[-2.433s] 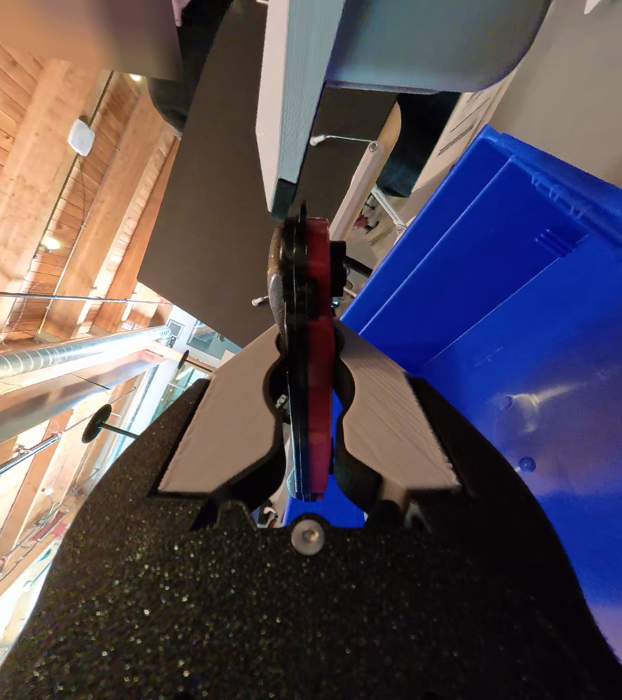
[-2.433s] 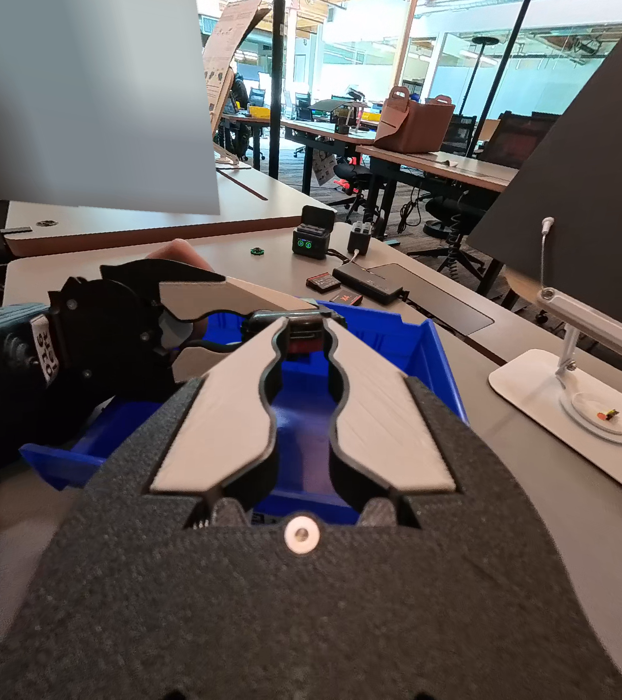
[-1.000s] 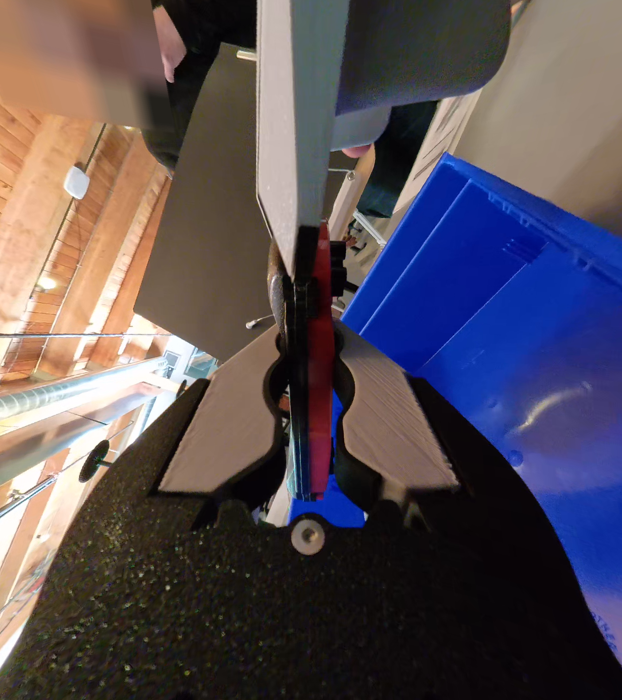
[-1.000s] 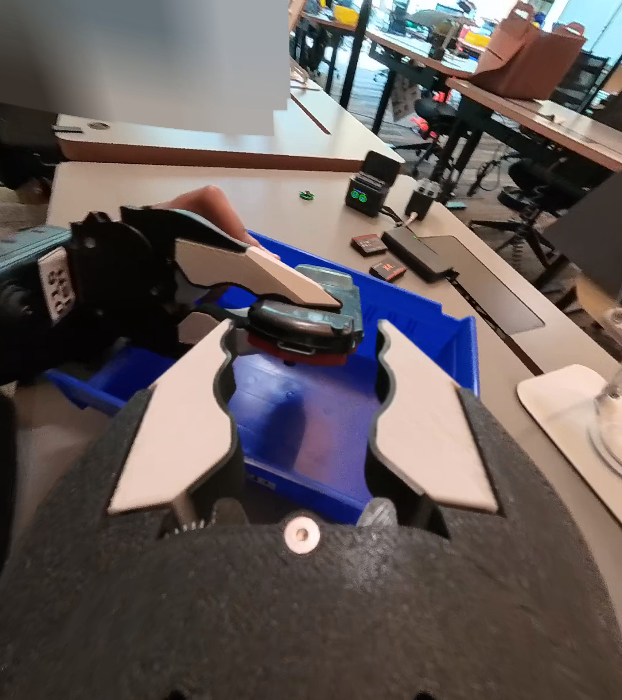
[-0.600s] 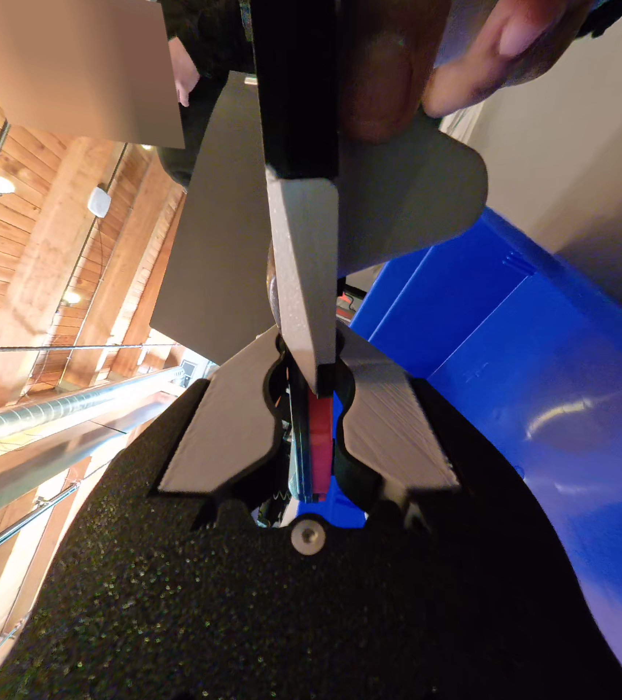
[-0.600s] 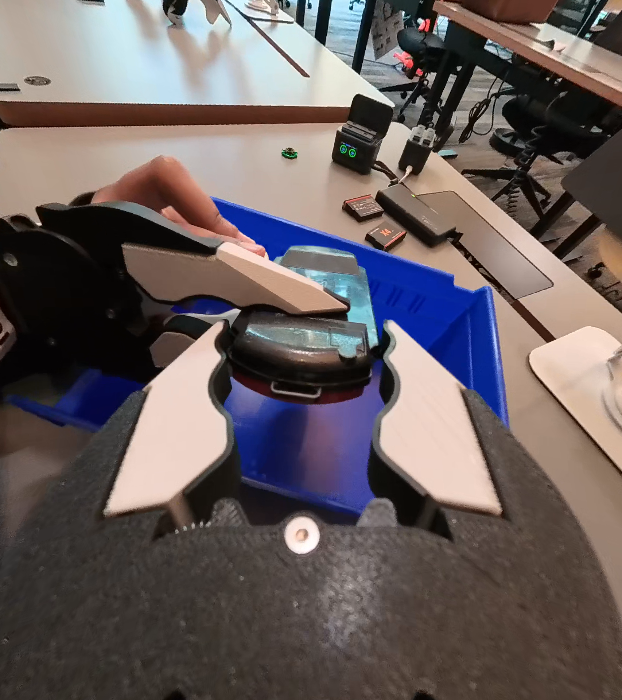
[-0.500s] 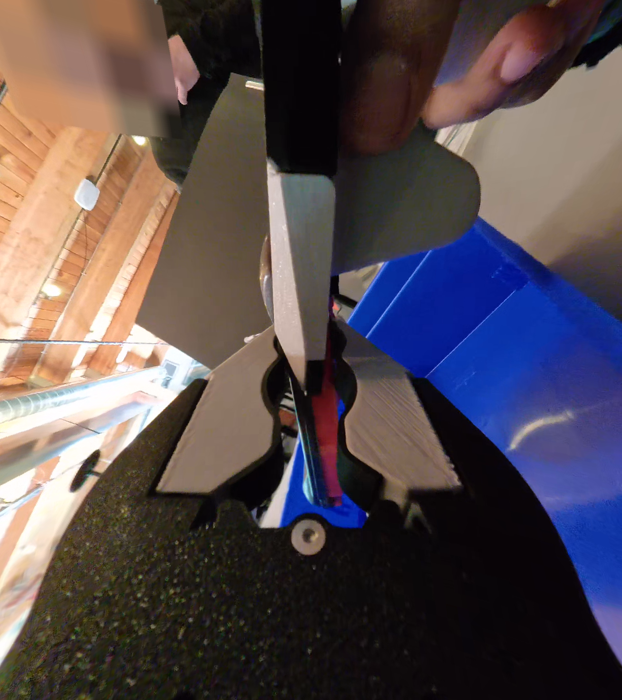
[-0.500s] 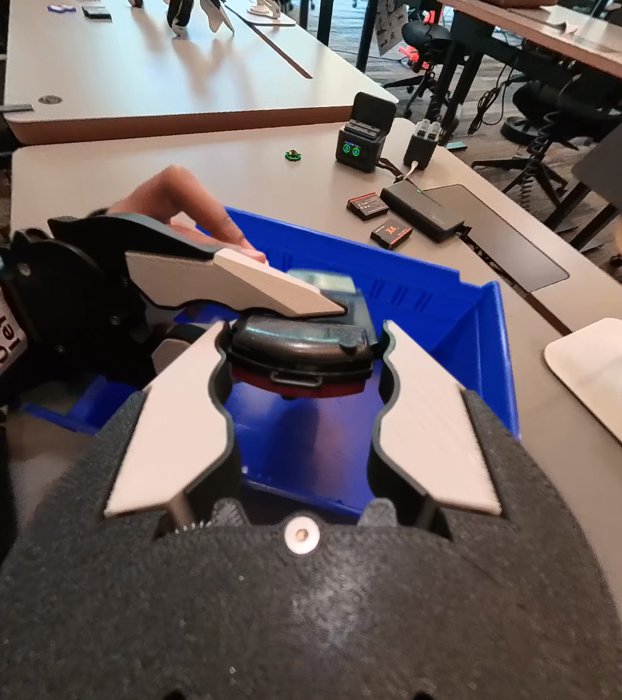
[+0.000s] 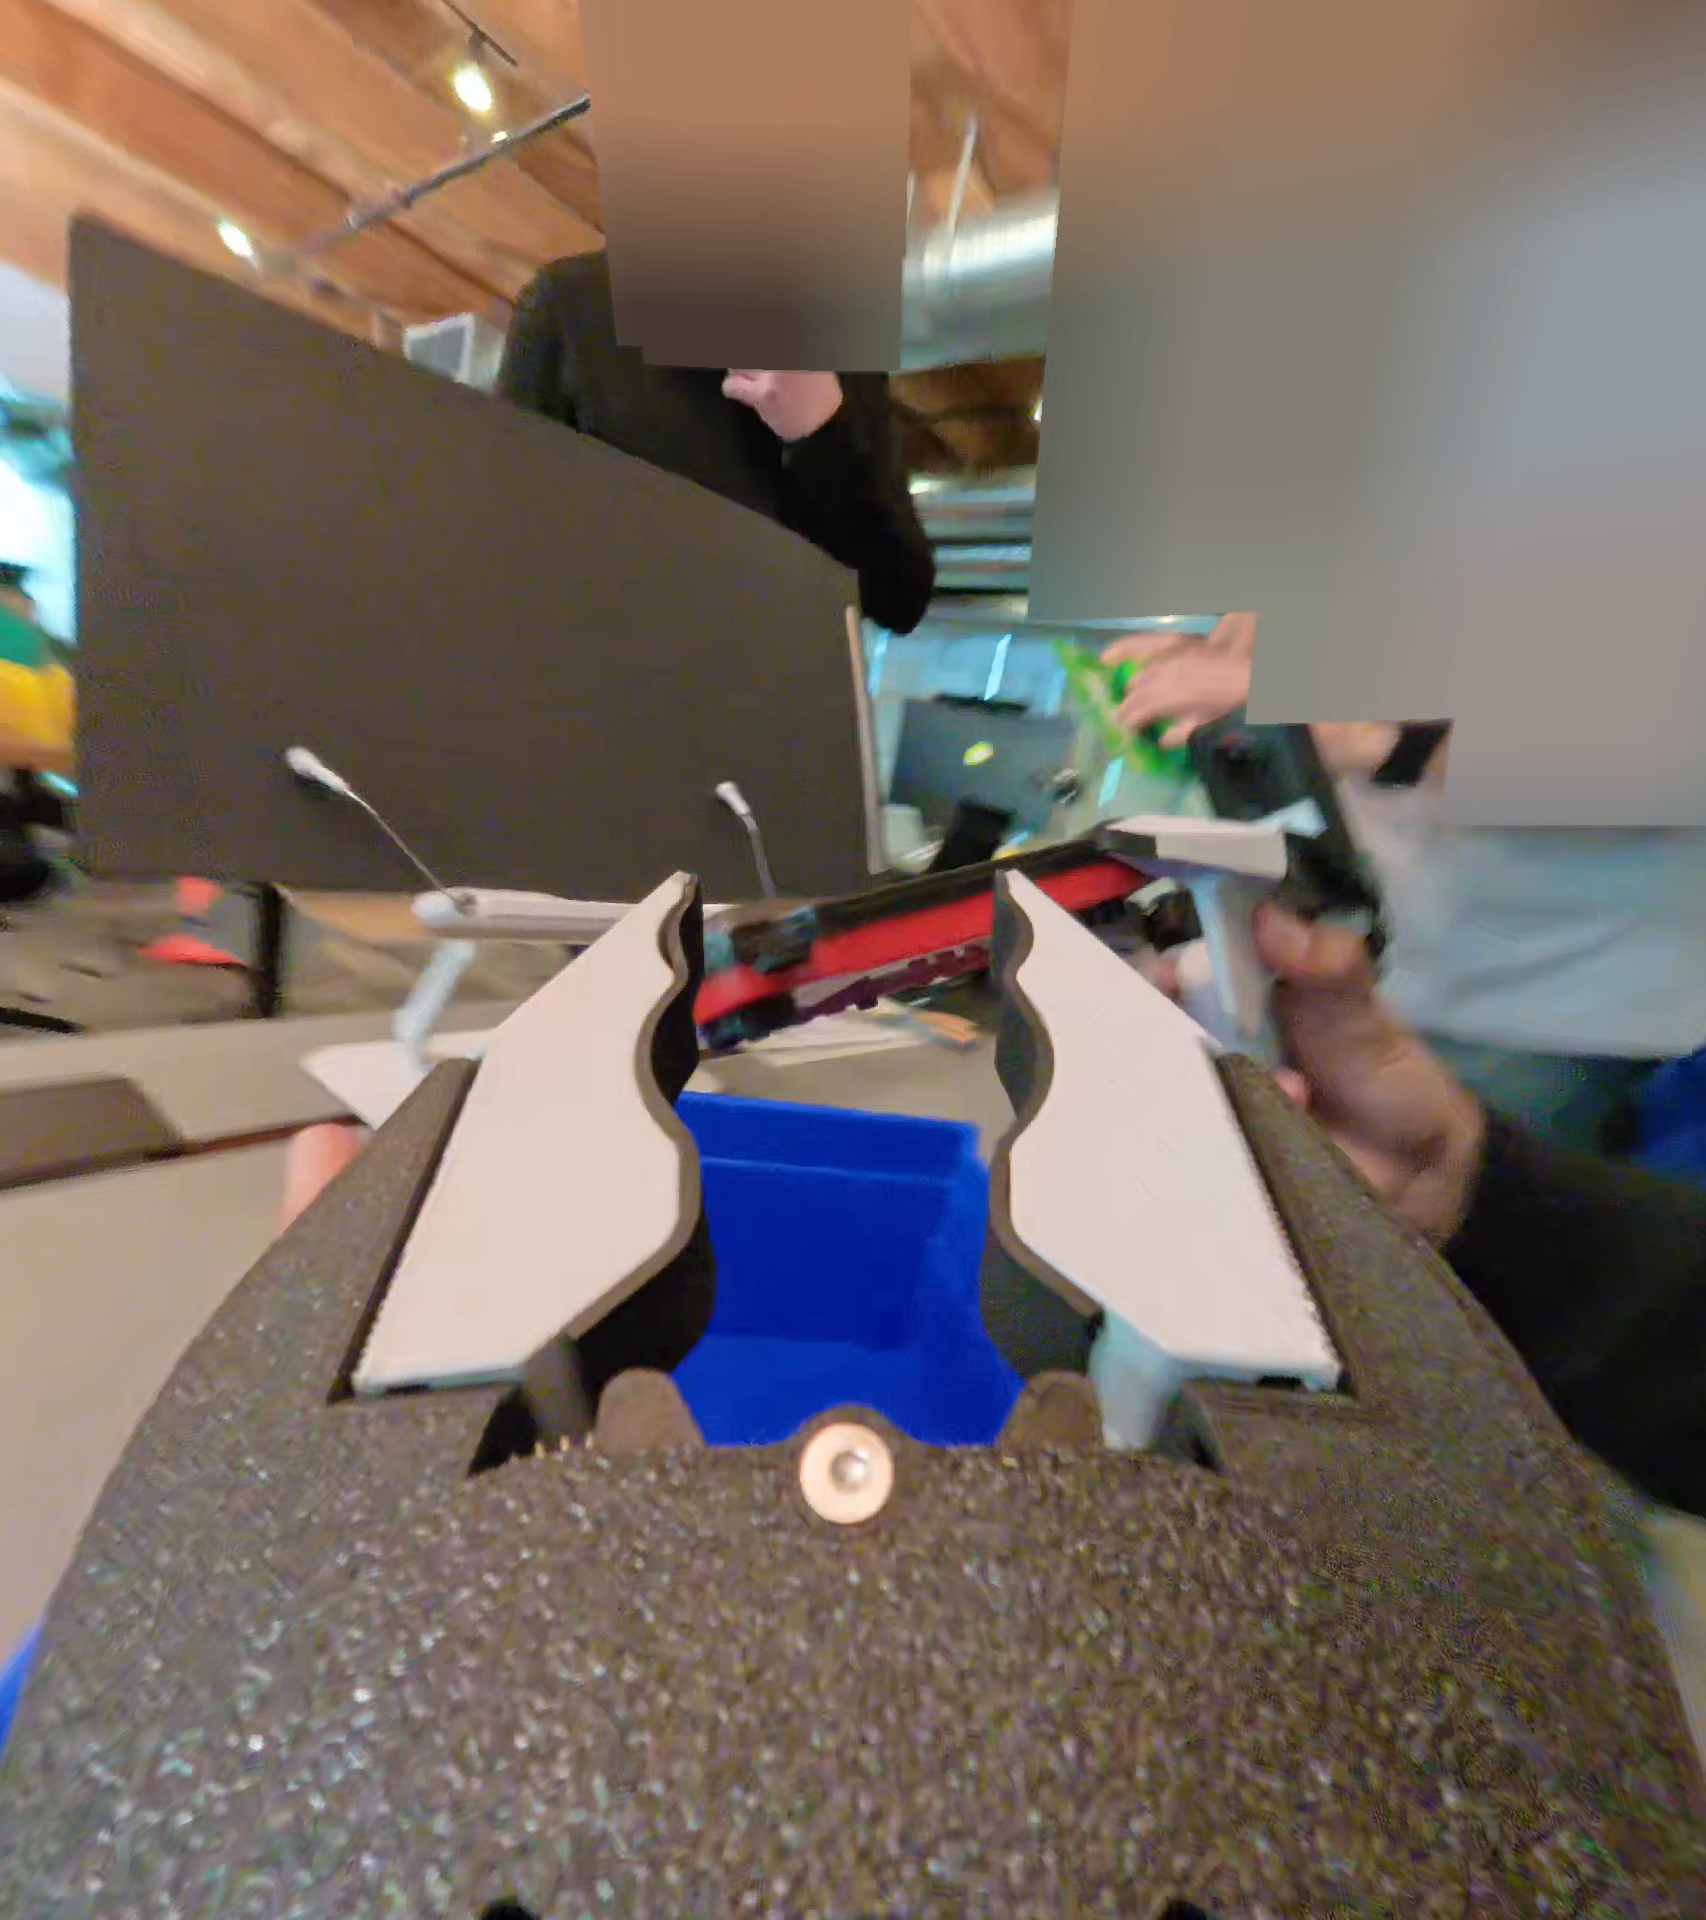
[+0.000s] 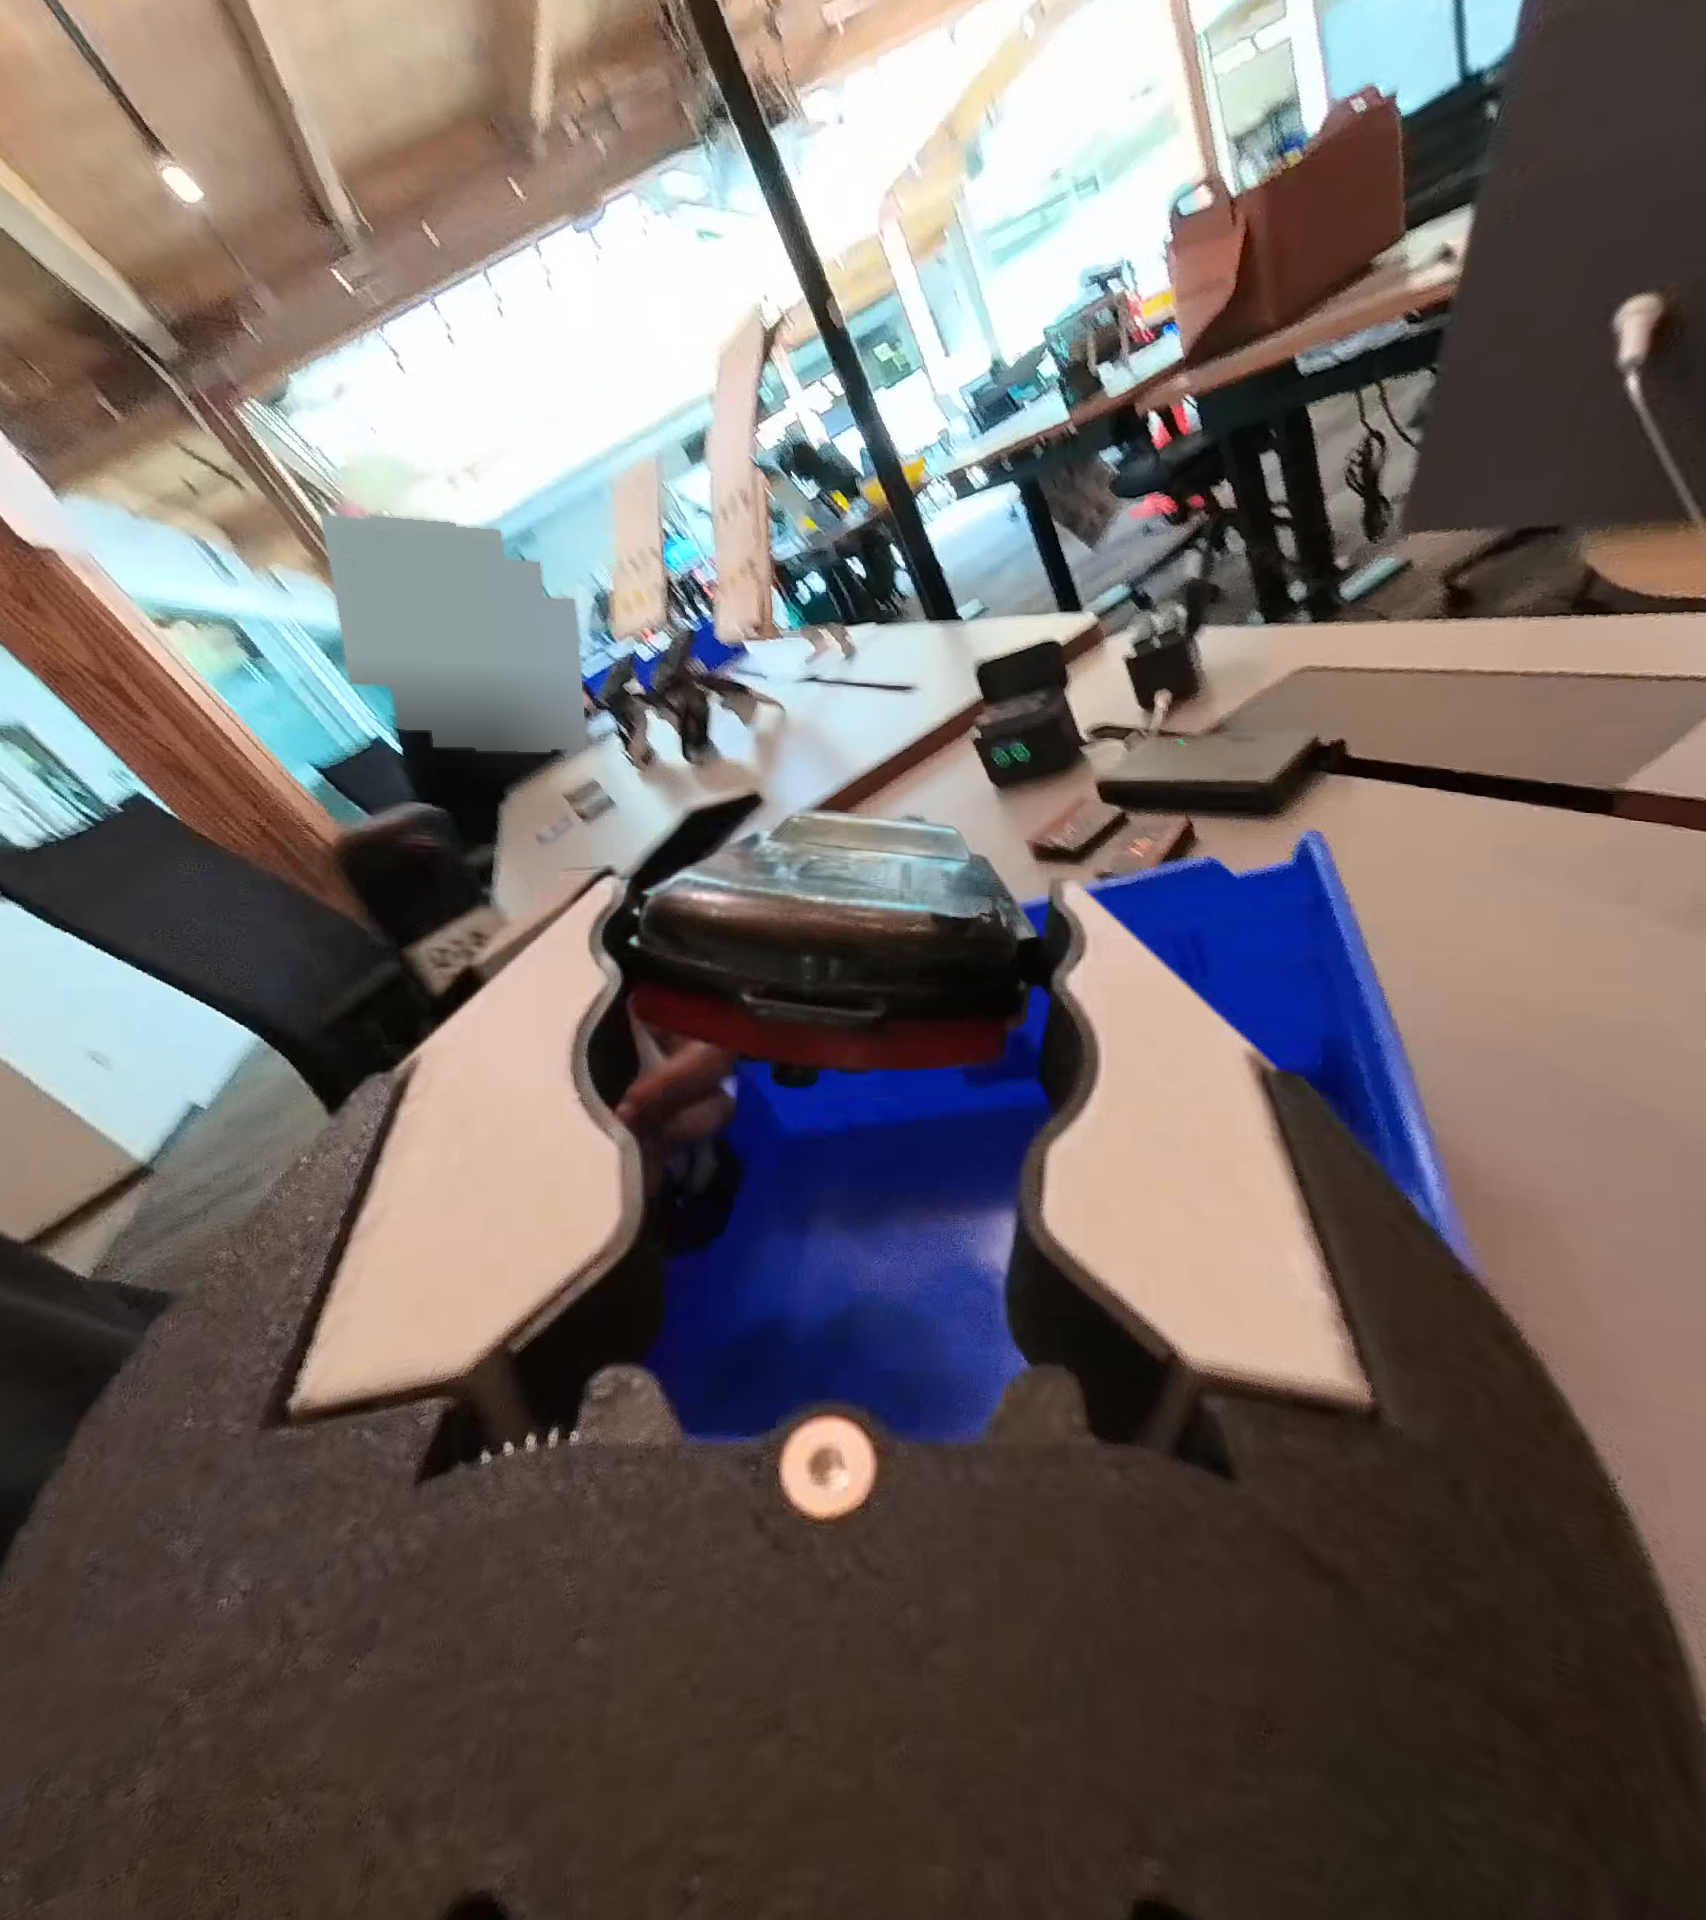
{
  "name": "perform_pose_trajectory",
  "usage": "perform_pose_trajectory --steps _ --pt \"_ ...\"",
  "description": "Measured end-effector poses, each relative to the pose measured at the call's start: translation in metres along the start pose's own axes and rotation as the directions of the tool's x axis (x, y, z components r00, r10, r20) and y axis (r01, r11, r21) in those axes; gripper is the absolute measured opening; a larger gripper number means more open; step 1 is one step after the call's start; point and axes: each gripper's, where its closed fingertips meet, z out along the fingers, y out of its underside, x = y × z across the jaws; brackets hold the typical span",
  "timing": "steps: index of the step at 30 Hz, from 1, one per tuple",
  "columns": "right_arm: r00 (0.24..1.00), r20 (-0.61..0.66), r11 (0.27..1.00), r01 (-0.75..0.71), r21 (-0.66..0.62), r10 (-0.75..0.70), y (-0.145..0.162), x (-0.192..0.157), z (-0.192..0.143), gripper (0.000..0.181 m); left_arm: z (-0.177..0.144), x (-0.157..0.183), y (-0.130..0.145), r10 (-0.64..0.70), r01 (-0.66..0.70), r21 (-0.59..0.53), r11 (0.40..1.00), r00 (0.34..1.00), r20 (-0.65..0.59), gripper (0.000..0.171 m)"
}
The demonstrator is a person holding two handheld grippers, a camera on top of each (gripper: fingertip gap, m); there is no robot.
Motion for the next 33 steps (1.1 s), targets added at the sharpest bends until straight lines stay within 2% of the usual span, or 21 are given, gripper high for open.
perform_pose_trajectory --steps 3,7,13,15,17,19,20,21,22,29,33 --pt "0.998 0.062 0.997 -0.016 0.071 0.012 -0.008 -0.014 0.000 0.078 -0.002 -0.007 -0.003 -0.260 0.263 0.032 0.964 0.962 -0.076 0.056" --pt "0.997 0.075 0.988 0.019 0.152 -0.031 -0.018 -0.029 0.001 0.078 0.000 -0.009 -0.001 -0.455 0.465 0.051 0.884 0.879 -0.142 0.056" --pt "0.990 0.132 0.982 0.016 0.188 -0.042 -0.020 -0.047 0.008 0.078 0.005 -0.006 -0.001 -0.539 0.554 0.071 0.830 0.828 -0.157 0.056" --pt "0.988 0.148 0.982 0.012 0.190 -0.040 -0.016 -0.050 0.010 0.078 0.004 -0.004 -0.006 -0.591 0.615 0.091 0.783 0.781 -0.203 0.056" --pt "0.985 0.167 0.979 -0.002 0.206 -0.033 -0.015 -0.052 0.010 0.078 0.003 0.002 -0.010 -0.650 0.687 0.062 0.724 0.710 -0.271 0.055" --pt "0.980 0.197 0.973 -0.035 0.226 -0.010 -0.016 -0.054 0.009 0.078 -0.004 0.016 -0.022 -0.658 0.724 0.019 0.689 0.637 -0.401 0.056" --pt "0.979 0.205 0.972 -0.051 0.228 0.004 -0.016 -0.053 0.009 0.078 -0.013 0.025 -0.034 -0.615 0.725 0.035 0.688 0.608 -0.502 0.065" --pt "0.978 0.208 0.972 -0.065 0.224 0.017 -0.014 -0.052 0.009 0.078 -0.018 0.027 -0.040 -0.596 0.733 0.053 0.678 0.590 -0.545 0.073" --pt "0.977 0.210 0.971 -0.075 0.226 0.027 -0.013 -0.051 0.009 0.077 -0.018 0.025 -0.040 -0.606 0.744 0.053 0.666 0.581 -0.543 0.082" --pt "0.975 0.212 0.973 -0.106 0.206 0.062 -0.003 -0.049 0.009 0.077 -0.015 0.025 -0.035 -0.558 0.690 0.091 0.718 0.649 -0.518 0.082" --pt "0.985 0.168 0.973 -0.083 0.215 0.047 0.000 -0.043 0.007 0.078 -0.009 0.024 -0.026 -0.553 0.652 0.083 0.754 0.697 -0.457 0.081"
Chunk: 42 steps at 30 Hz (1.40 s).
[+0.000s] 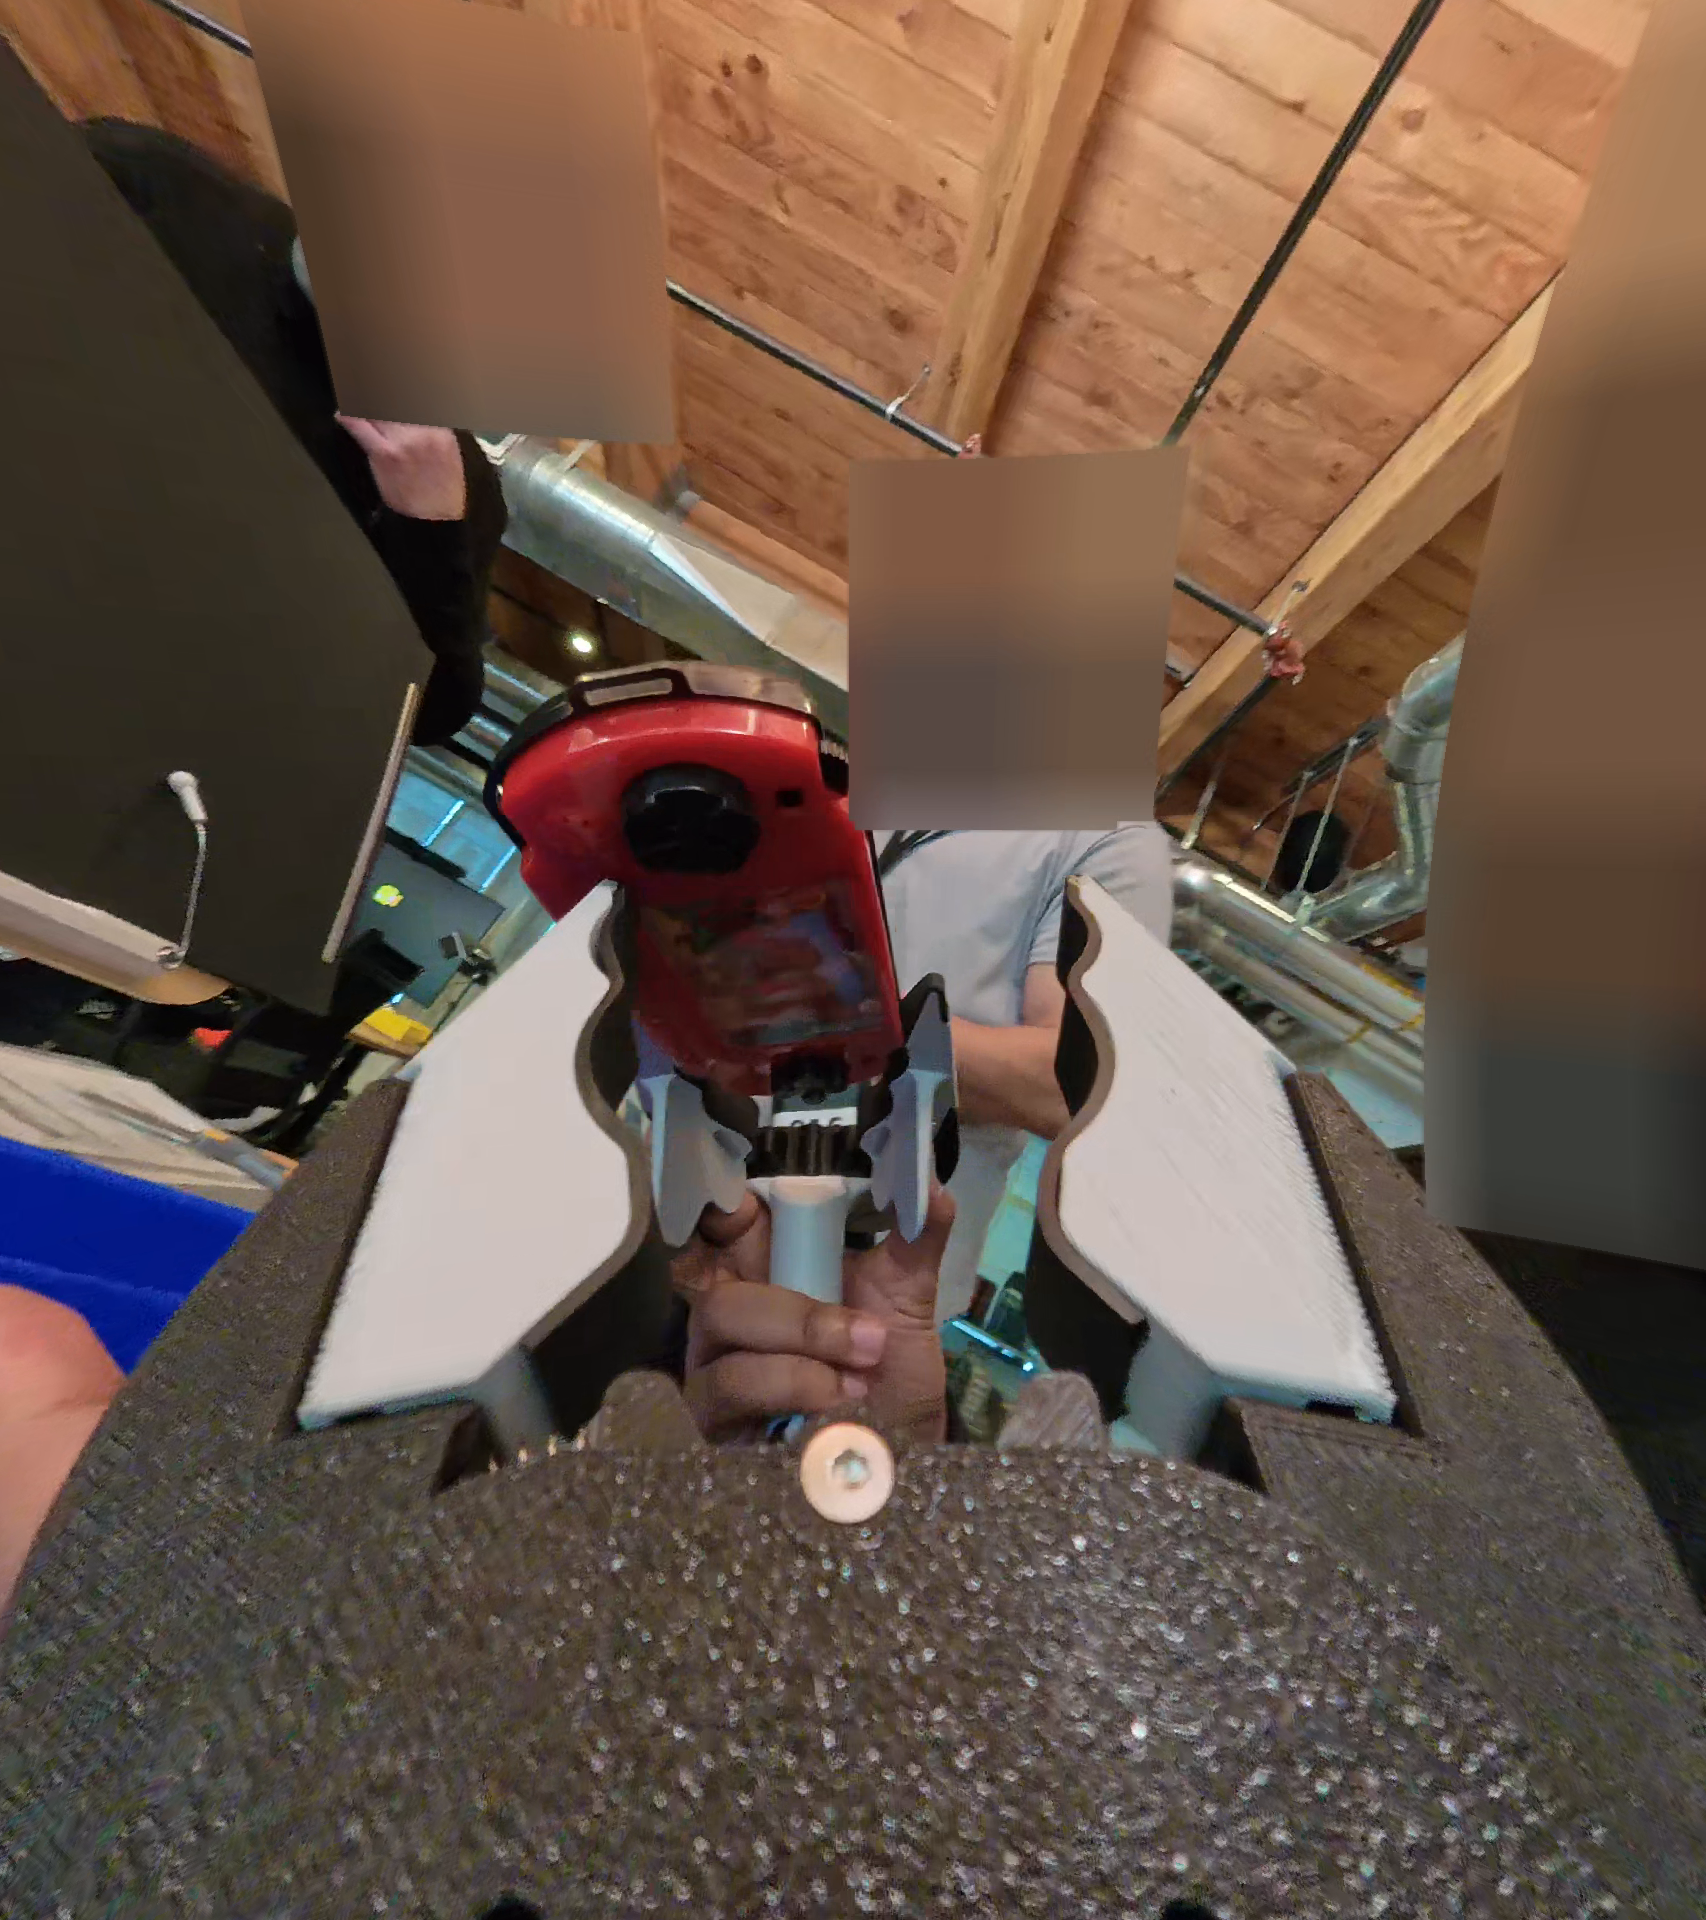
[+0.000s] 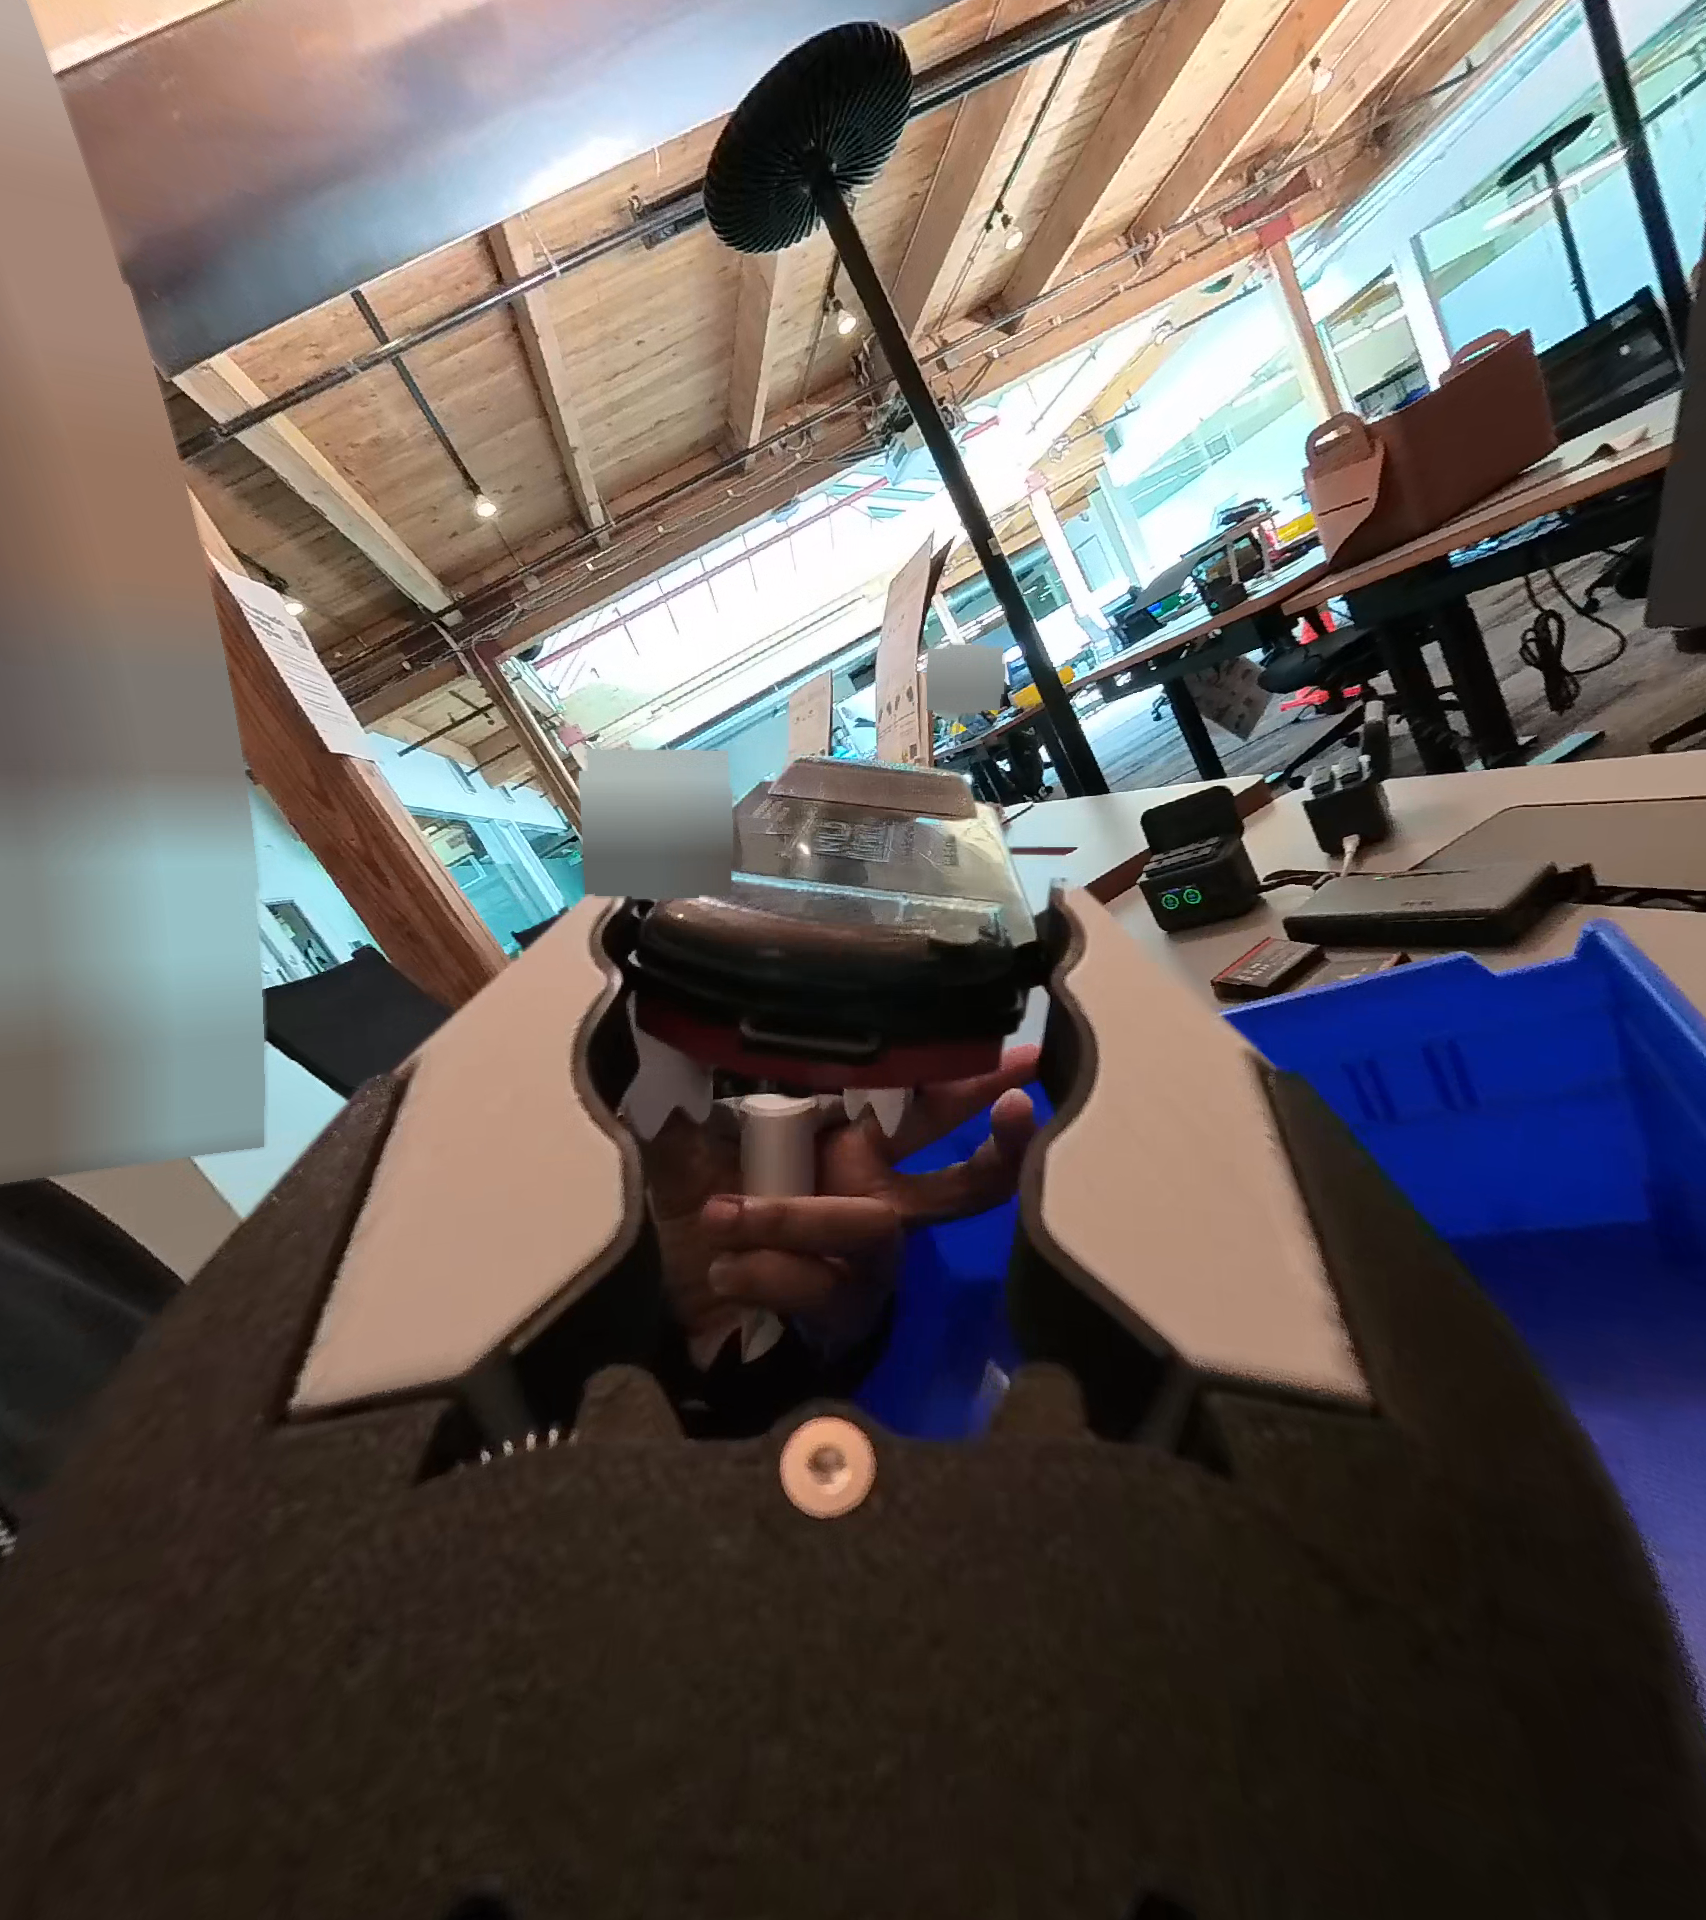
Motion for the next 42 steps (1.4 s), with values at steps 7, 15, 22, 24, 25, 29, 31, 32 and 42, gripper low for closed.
perform_pose_trajectory --steps 7,15,22,24,25,29,31,32,42 --pt "0.991 -0.029 0.990 0.129 -0.062 -0.131 0.017 -0.008 0.003 0.077 0.003 -0.024 0.014 0.147 -0.129 -0.100 0.987 0.970 0.193 0.099" --pt "0.990 0.018 0.985 0.139 -0.107 -0.138 0.032 -0.017 0.006 0.078 -0.002 -0.015 -0.001 0.035 -0.034 -0.008 0.999 0.992 0.125 0.079" --pt "0.992 0.007 0.980 0.124 -0.155 -0.124 0.047 -0.016 0.006 0.078 -0.002 -0.009 -0.006 0.117 -0.116 -0.018 0.993 0.985 0.127 0.078" --pt "0.992 -0.021 0.976 0.121 -0.180 -0.126 0.049 -0.009 0.001 0.078 -0.005 -0.012 -0.011 0.199 -0.197 -0.031 0.980 0.963 0.182 0.078" --pt "0.989 -0.039 0.975 0.133 -0.176 -0.142 0.047 -0.006 -0.003 0.078 -0.006 -0.014 -0.015 0.232 -0.228 -0.040 0.973 0.950 0.212 0.077" --pt "0.966 -0.114 0.967 0.215 -0.139 -0.231 0.025 0.005 -0.016 0.078 -0.012 -0.019 -0.020 0.310 -0.292 -0.103 0.951 0.912 0.269 0.076" --pt "0.967 -0.092 0.962 0.220 -0.162 -0.237 0.019 0.002 -0.012 0.078 -0.012 -0.018 -0.020 0.323 -0.301 -0.120 0.946 0.907 0.271 0.076" --pt "0.970 -0.070 0.960 0.219 -0.177 -0.234 0.017 -0.002 -0.007 0.078 -0.011 -0.017 -0.018 0.327 -0.302 -0.131 0.944 0.909 0.260 0.076" --pt "0.984 0.177 0.940 0.089 -0.328 -0.032 0.030 -0.039 0.062 0.088 -0.005 0.002 0.002 0.344 -0.309 -0.221 0.925 0.929 0.139 0.077"
